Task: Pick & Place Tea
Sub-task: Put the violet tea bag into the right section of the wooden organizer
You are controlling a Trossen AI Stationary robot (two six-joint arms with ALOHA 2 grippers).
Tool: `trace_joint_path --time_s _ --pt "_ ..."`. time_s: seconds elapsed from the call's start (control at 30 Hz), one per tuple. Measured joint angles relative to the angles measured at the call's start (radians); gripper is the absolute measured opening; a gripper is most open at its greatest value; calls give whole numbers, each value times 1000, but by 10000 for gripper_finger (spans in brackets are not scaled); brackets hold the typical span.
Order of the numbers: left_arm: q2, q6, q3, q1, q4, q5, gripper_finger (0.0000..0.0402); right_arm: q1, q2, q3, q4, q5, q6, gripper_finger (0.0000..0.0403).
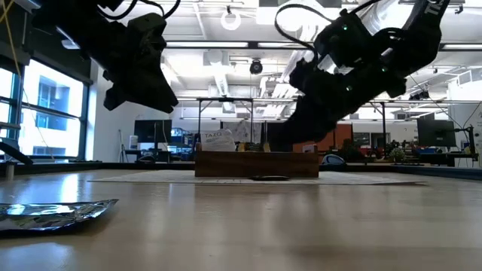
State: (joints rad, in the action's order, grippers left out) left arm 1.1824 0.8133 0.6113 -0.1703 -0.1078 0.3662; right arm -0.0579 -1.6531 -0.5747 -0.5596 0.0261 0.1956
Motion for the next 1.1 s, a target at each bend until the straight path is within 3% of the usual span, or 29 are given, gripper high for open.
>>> trace_joint_path --time_s 0.13,0.23,0.53,0.8,0.97,1.1 --pt "0 -55 0 0 1 32 94 13 -15 0 -1 126 -14 159" --pt "0 -124 0 0 1 32 94 6 -55 0 2 150 -11 158" --pt "0 -143 0 0 6 134 94 -1 -159 -1 -24 151 10 112" --pt "0 -50 0 0 1 143 94 36 -155 -5 41 76 96 9" --pt "0 -49 0 0 1 143 94 101 -151 -3 45 16 119 12" --pt "13 -47 0 0 5 148 94 154 -152 -3 27 59 144 3"
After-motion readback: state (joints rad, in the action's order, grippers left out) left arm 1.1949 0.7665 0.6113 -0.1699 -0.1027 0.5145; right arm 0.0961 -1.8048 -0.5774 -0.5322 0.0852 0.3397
